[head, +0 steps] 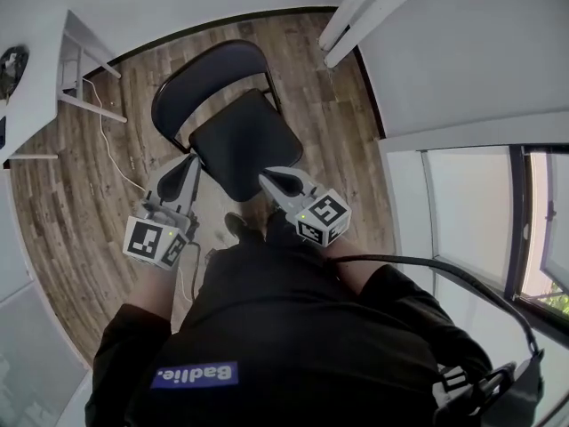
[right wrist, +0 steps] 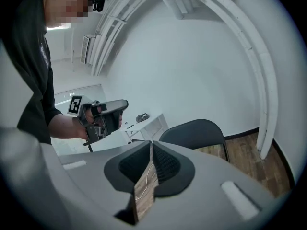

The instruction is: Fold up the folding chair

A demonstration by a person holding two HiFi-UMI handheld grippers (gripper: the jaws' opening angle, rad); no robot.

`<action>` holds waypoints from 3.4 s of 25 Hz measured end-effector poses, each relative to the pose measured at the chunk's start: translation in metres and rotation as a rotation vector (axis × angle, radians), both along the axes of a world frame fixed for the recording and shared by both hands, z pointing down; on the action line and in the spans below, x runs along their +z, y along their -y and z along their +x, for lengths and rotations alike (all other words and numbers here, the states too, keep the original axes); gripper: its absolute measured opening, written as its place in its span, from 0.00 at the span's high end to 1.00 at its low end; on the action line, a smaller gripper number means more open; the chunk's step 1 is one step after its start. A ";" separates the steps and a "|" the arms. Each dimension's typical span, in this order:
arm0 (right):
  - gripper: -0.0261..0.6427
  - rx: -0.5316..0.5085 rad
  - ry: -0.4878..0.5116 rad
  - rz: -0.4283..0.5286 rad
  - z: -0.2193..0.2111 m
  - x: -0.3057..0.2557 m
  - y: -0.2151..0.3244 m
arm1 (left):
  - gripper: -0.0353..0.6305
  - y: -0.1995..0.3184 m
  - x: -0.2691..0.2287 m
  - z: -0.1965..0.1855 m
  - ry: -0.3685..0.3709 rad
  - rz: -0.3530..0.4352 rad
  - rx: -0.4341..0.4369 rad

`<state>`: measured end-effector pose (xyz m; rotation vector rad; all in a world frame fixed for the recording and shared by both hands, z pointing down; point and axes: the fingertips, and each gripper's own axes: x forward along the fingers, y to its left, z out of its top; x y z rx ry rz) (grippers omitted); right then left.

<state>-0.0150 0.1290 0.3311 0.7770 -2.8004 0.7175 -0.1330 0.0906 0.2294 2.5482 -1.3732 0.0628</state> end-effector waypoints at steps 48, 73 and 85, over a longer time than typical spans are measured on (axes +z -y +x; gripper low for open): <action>0.40 0.566 0.002 -0.930 0.121 0.467 -0.005 | 0.65 0.254 0.265 -0.129 0.565 -0.331 0.101; 0.28 0.704 0.306 -1.029 0.102 0.605 0.046 | 0.65 0.283 0.304 -0.112 0.498 -0.288 0.179; 0.32 0.625 0.434 -1.082 0.072 0.629 0.052 | 0.65 0.284 0.308 -0.110 0.492 -0.307 0.181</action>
